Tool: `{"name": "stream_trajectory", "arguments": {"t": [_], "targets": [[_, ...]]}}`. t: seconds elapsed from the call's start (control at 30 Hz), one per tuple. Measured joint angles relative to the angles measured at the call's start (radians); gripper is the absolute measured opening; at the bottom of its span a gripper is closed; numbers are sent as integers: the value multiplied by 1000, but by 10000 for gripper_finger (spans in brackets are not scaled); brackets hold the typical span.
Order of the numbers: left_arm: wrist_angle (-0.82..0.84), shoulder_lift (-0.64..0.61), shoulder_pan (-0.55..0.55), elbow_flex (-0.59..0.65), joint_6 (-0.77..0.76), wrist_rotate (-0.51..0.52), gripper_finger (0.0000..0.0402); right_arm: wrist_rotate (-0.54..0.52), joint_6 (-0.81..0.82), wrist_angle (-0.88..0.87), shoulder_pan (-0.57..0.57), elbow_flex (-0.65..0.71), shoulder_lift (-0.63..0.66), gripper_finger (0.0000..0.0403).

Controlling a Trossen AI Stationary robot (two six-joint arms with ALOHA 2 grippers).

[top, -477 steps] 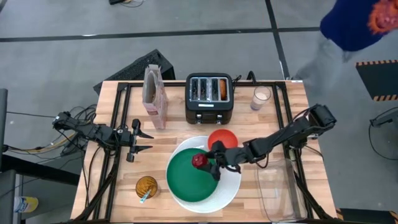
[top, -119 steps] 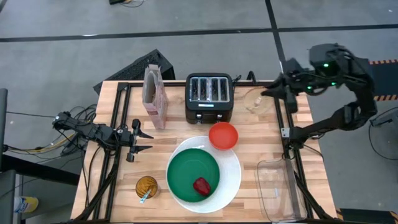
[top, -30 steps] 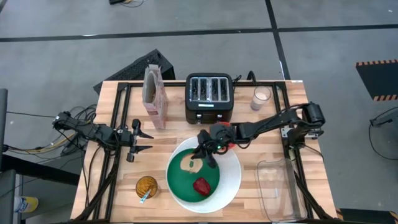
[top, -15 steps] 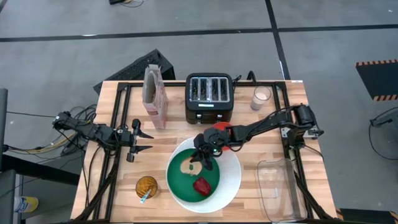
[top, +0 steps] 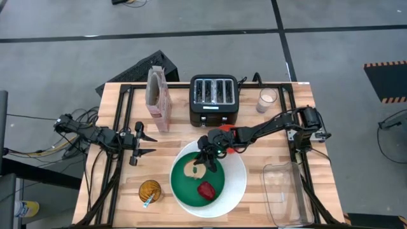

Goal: Arrange a breakfast setting
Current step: Put the bagel on the green plate from the toaster

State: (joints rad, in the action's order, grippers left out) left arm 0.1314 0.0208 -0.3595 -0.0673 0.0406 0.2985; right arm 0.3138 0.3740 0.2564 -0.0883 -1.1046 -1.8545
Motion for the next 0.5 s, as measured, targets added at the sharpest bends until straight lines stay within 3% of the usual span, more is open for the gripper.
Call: {"name": "stream_trajectory", "arguments": {"t": [0.5], "targets": [[0,0,0,0,0,0,171,6,-5,31,0,0,0,99]]}}
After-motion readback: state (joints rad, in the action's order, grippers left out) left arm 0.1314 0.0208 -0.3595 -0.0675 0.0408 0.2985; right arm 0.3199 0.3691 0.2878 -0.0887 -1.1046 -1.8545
